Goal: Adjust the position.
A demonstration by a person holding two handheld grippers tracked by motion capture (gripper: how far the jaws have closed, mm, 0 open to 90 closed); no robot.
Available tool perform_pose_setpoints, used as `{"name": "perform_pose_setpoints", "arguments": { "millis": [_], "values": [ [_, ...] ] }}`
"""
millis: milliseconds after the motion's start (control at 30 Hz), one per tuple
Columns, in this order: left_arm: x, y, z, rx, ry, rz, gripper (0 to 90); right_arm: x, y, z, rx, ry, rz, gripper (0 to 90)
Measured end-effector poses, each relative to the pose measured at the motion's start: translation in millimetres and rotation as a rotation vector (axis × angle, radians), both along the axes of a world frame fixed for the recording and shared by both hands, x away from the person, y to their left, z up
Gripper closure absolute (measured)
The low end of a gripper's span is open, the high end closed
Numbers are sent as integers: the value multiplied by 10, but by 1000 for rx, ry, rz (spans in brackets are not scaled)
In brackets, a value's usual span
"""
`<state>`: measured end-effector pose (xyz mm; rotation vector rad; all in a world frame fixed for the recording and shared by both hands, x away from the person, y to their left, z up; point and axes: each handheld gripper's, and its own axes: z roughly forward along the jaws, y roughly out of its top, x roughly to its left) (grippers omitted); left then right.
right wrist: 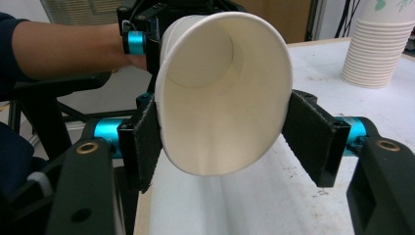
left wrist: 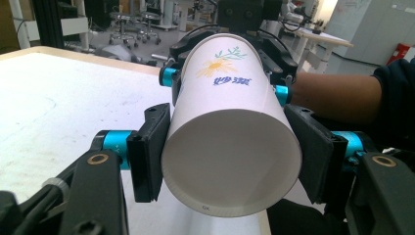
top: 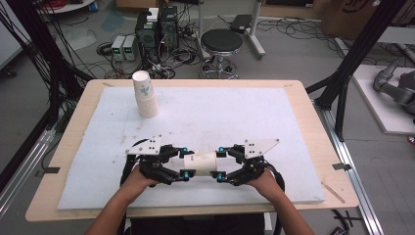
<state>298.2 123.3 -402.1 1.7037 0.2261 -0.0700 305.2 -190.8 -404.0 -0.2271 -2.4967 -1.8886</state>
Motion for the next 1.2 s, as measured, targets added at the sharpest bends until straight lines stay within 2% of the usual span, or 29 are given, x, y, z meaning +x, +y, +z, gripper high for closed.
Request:
{"name": "perform_pose_setpoints", "arguments": {
  "millis": [67, 100, 133, 167, 200, 367, 533, 667, 700, 733, 767, 800, 933, 1033, 1067, 1200],
  "values": [
    [-11, -11, 0, 38, -8, 28, 346, 3, 5, -3, -12, 7, -3, 346],
    [-11, -11, 0, 38, -8, 28, 273, 3, 5, -3, -12, 7, -3, 346],
    [-18, -31, 7, 91, -2, 80, 193, 16, 2, -9, -31, 19, -6, 345],
    [-18, -31, 7, 91, -2, 80, 159, 23, 0, -10, -42, 25, -9, 345],
    [-29, -27, 12, 114, 1, 91, 157, 24, -2, -9, -54, 29, -13, 344],
    [-22, -6, 55, 153, -13, 112, 157, 43, 12, 11, -144, 26, -27, 344],
    [-25, -39, 115, 238, -40, 106, 157, 63, 82, 56, -274, -9, -29, 344],
    [-9, -61, 128, 293, -47, 103, 158, 84, 144, 135, -339, -30, -20, 343],
    [-9, -61, 128, 293, -47, 103, 158, 88, 160, 157, -359, -36, -21, 343],
    [3, -69, 131, 317, -49, 111, 160, 94, 178, 178, -382, -45, -21, 341],
    [3, -69, 131, 317, -49, 111, 160, 94, 178, 178, -382, -45, -21, 341],
    [10, -76, 137, 343, -50, 111, 161, 100, 209, 219, -418, -50, -13, 339],
    [22, -89, 146, 375, -51, 109, 167, 118, 278, 295, -487, -57, -15, 338],
    [26, -93, 152, 392, -52, 110, 168, 125, 315, 328, -512, -52, -8, 338],
    [31, -97, 154, 396, -51, 104, 170, 133, 354, 354, -550, -67, -10, 338],
    [32, -109, 157, 409, -51, 103, 175, 140, 416, 394, -586, -70, 6, 337]
  ]
}}
